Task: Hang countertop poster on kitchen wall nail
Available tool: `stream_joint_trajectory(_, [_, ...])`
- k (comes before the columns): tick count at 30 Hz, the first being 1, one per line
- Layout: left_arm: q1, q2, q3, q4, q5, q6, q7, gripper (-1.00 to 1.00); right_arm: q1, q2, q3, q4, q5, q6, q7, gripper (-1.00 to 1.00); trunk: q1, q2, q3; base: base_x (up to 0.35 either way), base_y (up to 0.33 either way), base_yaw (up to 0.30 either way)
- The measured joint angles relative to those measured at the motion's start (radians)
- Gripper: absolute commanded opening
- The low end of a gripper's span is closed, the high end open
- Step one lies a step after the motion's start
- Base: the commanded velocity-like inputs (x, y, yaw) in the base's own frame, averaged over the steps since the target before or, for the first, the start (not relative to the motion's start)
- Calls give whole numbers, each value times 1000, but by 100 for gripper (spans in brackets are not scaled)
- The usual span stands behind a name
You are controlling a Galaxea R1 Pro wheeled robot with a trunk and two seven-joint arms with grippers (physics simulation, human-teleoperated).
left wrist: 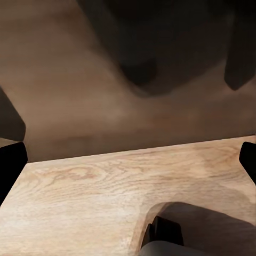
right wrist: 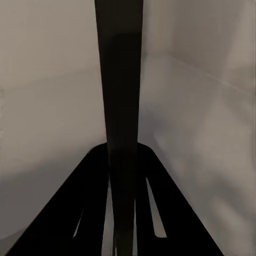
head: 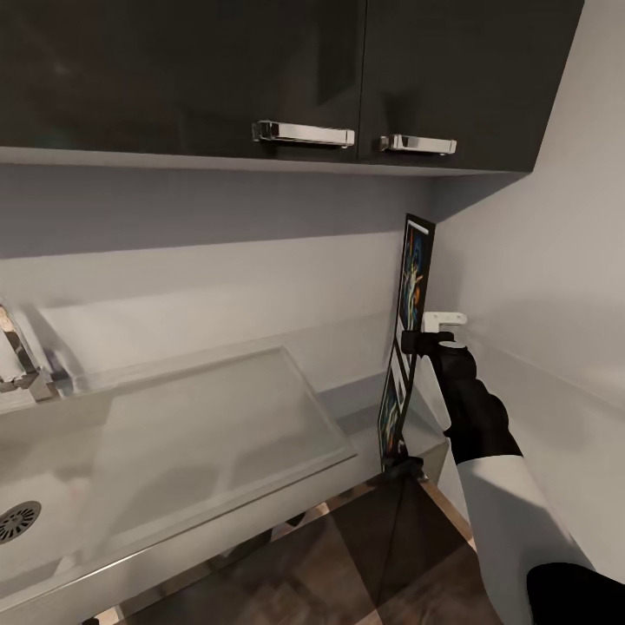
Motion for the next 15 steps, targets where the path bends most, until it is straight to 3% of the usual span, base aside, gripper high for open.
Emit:
stream_joint_trajectory(6, [0,0,-2,-68,1,0,-4,100,0,2,3,-7,0,2,-1,-100,0,0,0,-190,0,0])
stream_joint_trajectory(10, [-1,0,-2,-69,-5,-4,-2,100,0,2,3,-7,0,2,-1,-100,0,0,0,-87,0,0])
stream_joint_trajectory(15, [-1,0,-2,-69,-5,-4,-2,100,0,2,2,-7,0,2,-1,-100,1,0,0,-243,0,0])
